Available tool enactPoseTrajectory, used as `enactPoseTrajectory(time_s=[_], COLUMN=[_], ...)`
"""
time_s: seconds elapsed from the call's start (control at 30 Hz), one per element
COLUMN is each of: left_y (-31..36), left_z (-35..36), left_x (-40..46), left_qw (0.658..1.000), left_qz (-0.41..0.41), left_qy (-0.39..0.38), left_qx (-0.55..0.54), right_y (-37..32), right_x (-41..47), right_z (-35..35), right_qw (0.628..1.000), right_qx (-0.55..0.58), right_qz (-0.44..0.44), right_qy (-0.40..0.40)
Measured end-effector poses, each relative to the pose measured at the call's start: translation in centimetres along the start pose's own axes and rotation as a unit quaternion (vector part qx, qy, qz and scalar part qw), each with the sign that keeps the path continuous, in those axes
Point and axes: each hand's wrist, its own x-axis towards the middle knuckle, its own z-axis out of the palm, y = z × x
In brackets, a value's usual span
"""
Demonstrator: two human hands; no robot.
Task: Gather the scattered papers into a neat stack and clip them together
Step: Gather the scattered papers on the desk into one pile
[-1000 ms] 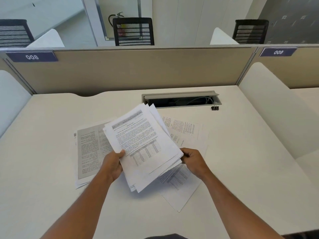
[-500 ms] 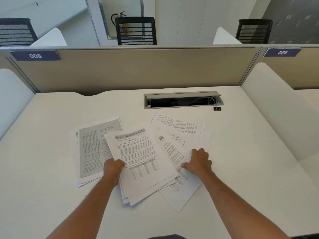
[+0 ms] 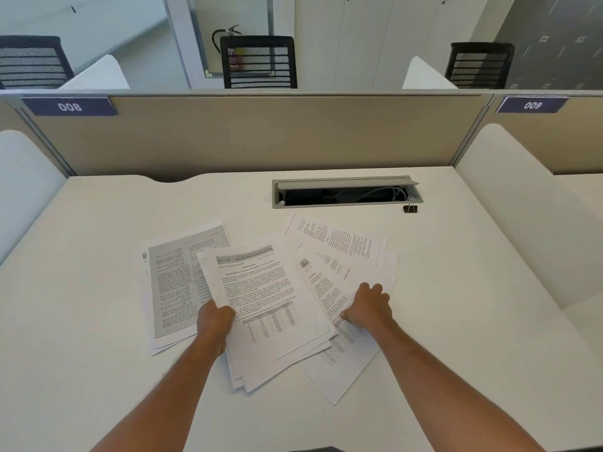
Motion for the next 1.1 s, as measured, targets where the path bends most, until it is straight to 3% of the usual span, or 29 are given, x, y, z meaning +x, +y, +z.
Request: enactPoseTrajectory(time_s=[0.3,0.57,0.73,1.0,1.1], left_y=[-0.5,-0.8,-0.6,-0.3,-0.1], left_z=[-0.2,-0.4,-0.6,-1.6,-1.5], left_x=[0.5,0.7,0.7,1.4,1.4], left_qw=[1.000,0.998,0.994,0.983,0.983], left_qz=[-0.022,-0.056,-0.084,-0.124,-0.120], left_qy=[0.006,0.009,0.014,0.051,0.057], left_qx=[-0.008,-0.038,-0.075,-0.124,-0.128], right_y=[0.0,0.3,0.2,0.1,-0.1], right_x=[-0.3,0.1,1.6,5.7,6.9], right_z=[0.4,0.2,-1.1,-6.0,-6.5], right_qw=[1.000,1.000,0.994,0.986,0.990], right_qx=[-0.005,0.000,0.074,0.127,0.094], right_qz=[-0.002,-0.008,-0.062,-0.105,-0.105], right_qy=[0.012,-0.024,-0.055,0.010,0.028])
